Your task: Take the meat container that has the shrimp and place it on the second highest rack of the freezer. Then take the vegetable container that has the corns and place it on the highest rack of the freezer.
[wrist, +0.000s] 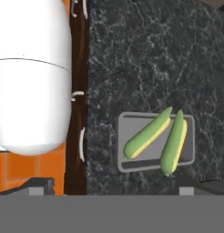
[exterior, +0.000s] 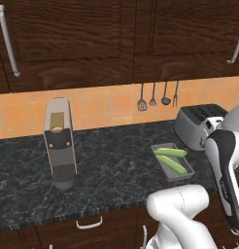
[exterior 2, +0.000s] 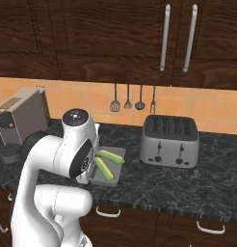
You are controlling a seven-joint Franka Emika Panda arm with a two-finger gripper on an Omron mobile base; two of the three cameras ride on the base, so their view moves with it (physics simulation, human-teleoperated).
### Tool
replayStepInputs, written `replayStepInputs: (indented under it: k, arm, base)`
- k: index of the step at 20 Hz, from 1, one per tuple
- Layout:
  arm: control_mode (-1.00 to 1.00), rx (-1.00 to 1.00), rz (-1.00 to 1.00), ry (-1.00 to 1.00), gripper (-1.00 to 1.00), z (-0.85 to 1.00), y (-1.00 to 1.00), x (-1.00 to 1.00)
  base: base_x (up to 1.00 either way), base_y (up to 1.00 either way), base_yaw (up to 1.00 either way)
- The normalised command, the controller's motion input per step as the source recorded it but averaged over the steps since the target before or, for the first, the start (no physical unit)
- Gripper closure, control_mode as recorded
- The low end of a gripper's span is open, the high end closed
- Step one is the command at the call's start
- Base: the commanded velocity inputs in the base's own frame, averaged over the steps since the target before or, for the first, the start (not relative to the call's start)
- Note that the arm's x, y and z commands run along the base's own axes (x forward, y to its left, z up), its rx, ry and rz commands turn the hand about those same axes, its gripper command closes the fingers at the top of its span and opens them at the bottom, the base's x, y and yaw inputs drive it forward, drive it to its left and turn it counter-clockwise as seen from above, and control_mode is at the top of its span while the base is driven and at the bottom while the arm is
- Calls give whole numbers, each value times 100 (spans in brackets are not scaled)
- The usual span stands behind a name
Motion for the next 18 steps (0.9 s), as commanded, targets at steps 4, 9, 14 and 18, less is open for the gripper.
replayStepInputs:
  k: [4, 9, 14, 18]
  arm:
    - [-100, 0, 16, 0, -100, -50, 8, 3]
    - [-100, -1, 19, -1, -100, -48, 18, 22]
    - [-100, -3, 22, -1, -100, -61, -2, 48]
    - [-100, 0, 22, 2, -100, -59, -4, 3]
  base:
    - [0, 0, 0]
    - [0, 0, 0]
    - [0, 0, 0]
    - [0, 0, 0]
